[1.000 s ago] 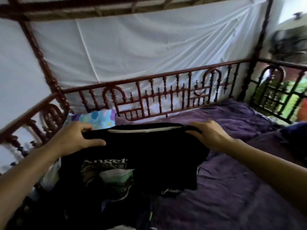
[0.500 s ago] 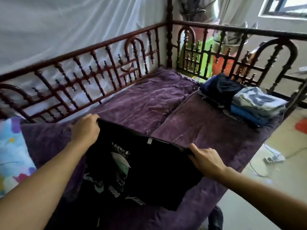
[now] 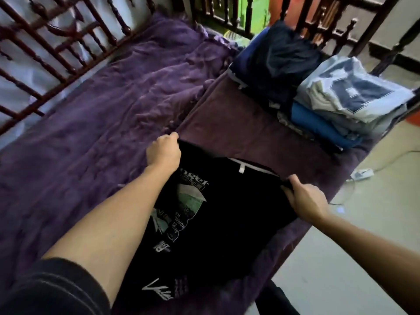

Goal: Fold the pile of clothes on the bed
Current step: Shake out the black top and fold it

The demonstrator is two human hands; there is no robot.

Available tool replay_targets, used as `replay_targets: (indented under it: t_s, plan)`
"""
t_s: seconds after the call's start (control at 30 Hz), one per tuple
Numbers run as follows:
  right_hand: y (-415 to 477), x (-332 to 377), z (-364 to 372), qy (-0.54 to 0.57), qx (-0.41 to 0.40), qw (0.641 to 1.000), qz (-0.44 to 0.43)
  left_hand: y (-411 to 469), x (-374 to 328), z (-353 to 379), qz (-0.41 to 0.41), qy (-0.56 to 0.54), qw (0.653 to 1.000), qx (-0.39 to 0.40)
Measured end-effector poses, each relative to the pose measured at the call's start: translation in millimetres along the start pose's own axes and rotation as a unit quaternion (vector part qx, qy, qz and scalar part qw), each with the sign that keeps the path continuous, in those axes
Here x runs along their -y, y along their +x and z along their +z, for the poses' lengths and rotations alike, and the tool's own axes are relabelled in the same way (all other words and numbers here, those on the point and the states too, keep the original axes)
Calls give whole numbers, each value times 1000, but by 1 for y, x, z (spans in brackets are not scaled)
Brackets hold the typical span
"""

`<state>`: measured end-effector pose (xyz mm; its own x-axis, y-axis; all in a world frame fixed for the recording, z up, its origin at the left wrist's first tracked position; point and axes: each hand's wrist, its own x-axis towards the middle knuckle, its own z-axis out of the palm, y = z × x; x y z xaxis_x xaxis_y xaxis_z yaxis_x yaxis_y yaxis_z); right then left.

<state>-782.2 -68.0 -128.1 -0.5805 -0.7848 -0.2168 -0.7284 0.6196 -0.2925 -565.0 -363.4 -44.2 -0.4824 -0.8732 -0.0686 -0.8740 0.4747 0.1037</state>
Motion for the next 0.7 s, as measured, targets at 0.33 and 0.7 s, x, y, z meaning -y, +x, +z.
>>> replay_targets:
  t_s: [0.33, 0.7]
  plan:
    - [136, -61, 23, -64, 53, 990, 117, 76, -51, 63, -35, -122, 991, 49]
    - [125, 133, 90, -96, 206, 952, -205, -126, 137, 103, -305, -63, 919, 244]
